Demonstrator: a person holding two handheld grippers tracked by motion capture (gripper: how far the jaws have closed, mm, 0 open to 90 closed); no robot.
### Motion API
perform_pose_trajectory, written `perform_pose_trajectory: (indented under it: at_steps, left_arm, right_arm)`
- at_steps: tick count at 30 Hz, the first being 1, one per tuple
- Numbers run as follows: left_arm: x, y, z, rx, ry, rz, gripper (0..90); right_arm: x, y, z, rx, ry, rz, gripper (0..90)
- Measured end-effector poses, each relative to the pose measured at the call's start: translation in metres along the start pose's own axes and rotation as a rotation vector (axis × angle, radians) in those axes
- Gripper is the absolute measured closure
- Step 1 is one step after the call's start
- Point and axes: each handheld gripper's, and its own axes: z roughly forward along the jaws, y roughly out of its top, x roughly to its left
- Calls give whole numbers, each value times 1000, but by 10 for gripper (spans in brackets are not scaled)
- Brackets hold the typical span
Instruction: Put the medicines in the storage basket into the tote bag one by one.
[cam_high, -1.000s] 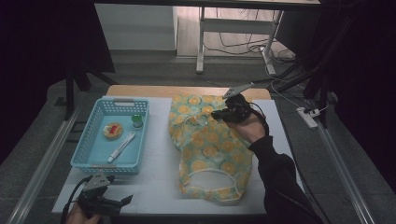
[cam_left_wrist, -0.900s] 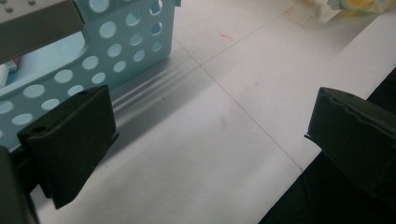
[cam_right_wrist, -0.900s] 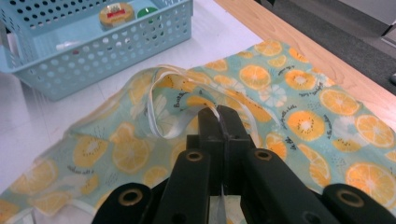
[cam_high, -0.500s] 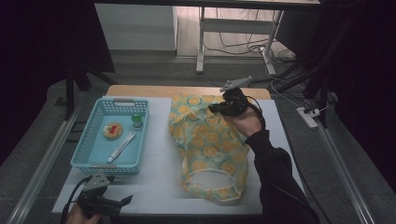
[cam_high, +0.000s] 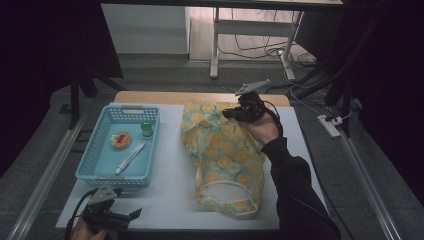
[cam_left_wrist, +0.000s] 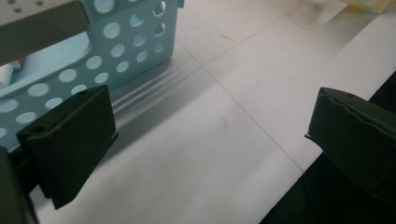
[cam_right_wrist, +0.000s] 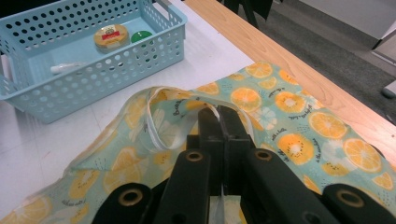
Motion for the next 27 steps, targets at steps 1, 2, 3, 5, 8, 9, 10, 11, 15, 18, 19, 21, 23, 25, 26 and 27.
perform_pose_trajectory:
  at_steps: [1, 2, 3, 5, 8, 9, 10, 11, 15, 18, 19, 21, 23, 25, 26, 27]
  left_arm:
    - [1, 0, 0, -7, -4, -11, 6]
    - [2, 0, -1, -9, -7, -18, 5]
    - [3, -1, -1, -14, -11, -28, 5]
    - [4, -1, -2, -20, -12, -35, 5]
    - [4, -1, -1, -15, -17, -38, 2]
    - [5, -1, -1, -14, -18, -42, 3]
    - [6, -1, -2, -13, -24, -49, 3]
    - [7, -1, -2, -19, -31, -58, 2]
    - [13, -3, -4, -44, -67, -101, 1]
    - [16, -4, -5, -62, -75, -127, 3]
    - [16, -4, -6, -62, -77, -132, 5]
    - [16, -4, -5, -60, -65, -145, 9]
    - [16, -4, -6, -61, -57, -149, 9]
    - [16, -4, -7, -69, -54, -143, 5]
    - [15, -5, -7, -75, -54, -139, 2]
    - [15, -5, -8, -77, -56, -140, 1]
  right_arm:
    - [0, 0, 0, 1, 1, -1, 900]
    - [0, 0, 0, -2, 2, 0, 900]
    - [0, 0, 0, -3, 4, 2, 900]
    - [0, 0, 1, -2, 9, 5, 900]
    - [0, -1, 1, 0, 10, 6, 900]
    - [0, -1, 1, 0, 10, 6, 900]
    - [0, -1, 1, 0, 9, 6, 900]
    - [0, -1, 0, 0, 9, 6, 900]
    - [-1, -1, 0, -1, 10, 5, 900]
    - [0, -2, 1, -2, 11, 4, 900]
    - [0, -2, 1, -2, 11, 5, 900]
    - [0, -3, 1, -3, 13, 11, 900]
    - [0, -4, 1, -5, 14, 10, 900]
    - [0, -5, 1, -6, 13, 10, 900]
    - [-1, -5, 0, -6, 12, 9, 900]
    - [-1, -5, 0, -5, 12, 10, 900]
